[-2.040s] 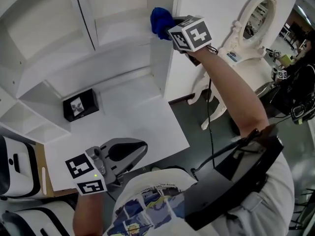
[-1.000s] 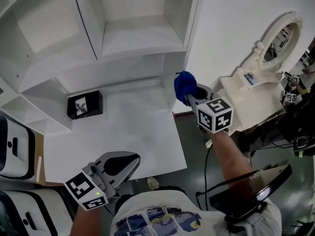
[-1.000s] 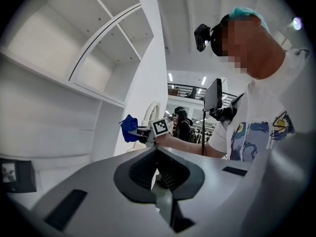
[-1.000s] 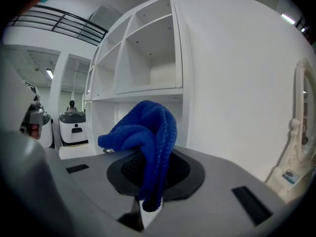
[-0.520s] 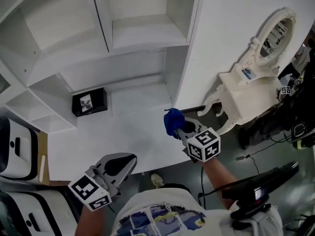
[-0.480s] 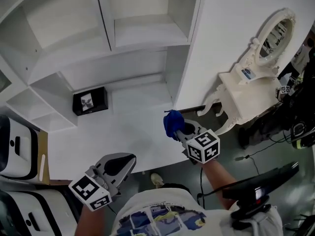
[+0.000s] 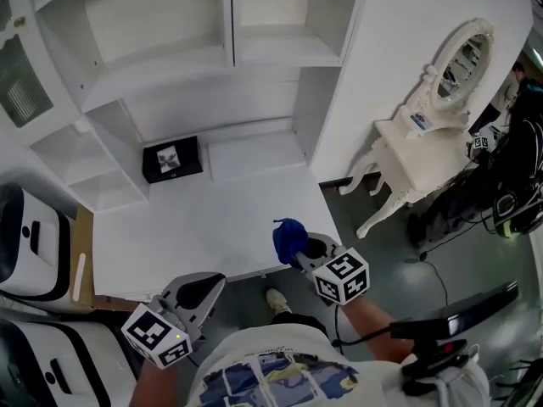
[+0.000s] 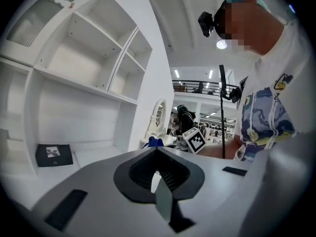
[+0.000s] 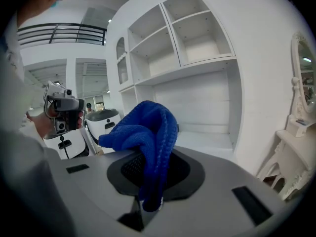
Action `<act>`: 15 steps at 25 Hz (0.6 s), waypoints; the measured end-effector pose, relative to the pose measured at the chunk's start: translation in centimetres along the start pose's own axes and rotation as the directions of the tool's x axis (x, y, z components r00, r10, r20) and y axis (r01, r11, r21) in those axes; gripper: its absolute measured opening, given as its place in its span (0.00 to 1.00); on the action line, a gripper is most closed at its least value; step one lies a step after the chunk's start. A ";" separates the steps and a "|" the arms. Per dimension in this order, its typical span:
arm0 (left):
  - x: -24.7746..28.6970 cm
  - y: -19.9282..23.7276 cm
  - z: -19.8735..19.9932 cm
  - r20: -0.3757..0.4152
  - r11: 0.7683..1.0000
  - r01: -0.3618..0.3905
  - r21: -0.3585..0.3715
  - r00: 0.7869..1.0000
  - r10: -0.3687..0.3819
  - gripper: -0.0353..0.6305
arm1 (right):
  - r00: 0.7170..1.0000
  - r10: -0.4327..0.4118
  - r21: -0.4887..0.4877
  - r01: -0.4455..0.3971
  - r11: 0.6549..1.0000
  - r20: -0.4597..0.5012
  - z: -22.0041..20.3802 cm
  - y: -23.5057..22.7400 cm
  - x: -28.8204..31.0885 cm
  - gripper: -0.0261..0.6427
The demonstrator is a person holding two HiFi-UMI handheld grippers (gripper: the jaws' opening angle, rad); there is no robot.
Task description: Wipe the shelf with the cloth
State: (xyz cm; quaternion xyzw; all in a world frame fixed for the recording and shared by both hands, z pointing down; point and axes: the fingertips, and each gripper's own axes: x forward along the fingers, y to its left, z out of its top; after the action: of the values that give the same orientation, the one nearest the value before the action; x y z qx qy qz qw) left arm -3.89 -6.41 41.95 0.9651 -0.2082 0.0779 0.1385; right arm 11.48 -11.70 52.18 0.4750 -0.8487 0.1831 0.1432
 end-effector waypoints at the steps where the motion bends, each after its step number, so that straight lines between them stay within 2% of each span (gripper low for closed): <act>1: -1.1 -0.3 -0.5 -0.002 1.000 -0.002 0.002 1.000 0.002 0.07 | 1.000 -0.002 -0.001 0.002 1.000 0.000 -0.4 1.1 -0.4 0.14; 7: -6.8 -2.1 -3.2 -0.004 1.000 -0.011 0.003 1.000 0.011 0.07 | 1.000 -0.008 -0.027 0.008 1.000 0.010 -2.4 7.3 -2.5 0.14; 15: -10.6 -4.4 -6.1 -0.014 1.000 -0.022 0.017 1.000 0.022 0.07 | 1.000 0.000 -0.057 0.001 0.998 0.010 -4.6 13.1 -4.9 0.14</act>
State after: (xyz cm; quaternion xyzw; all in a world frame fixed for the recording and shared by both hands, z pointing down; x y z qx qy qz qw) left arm -12.15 3.34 44.49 0.9633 -0.2172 0.0880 0.1311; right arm 2.99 0.36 52.00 0.4717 -0.8542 0.1563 0.1528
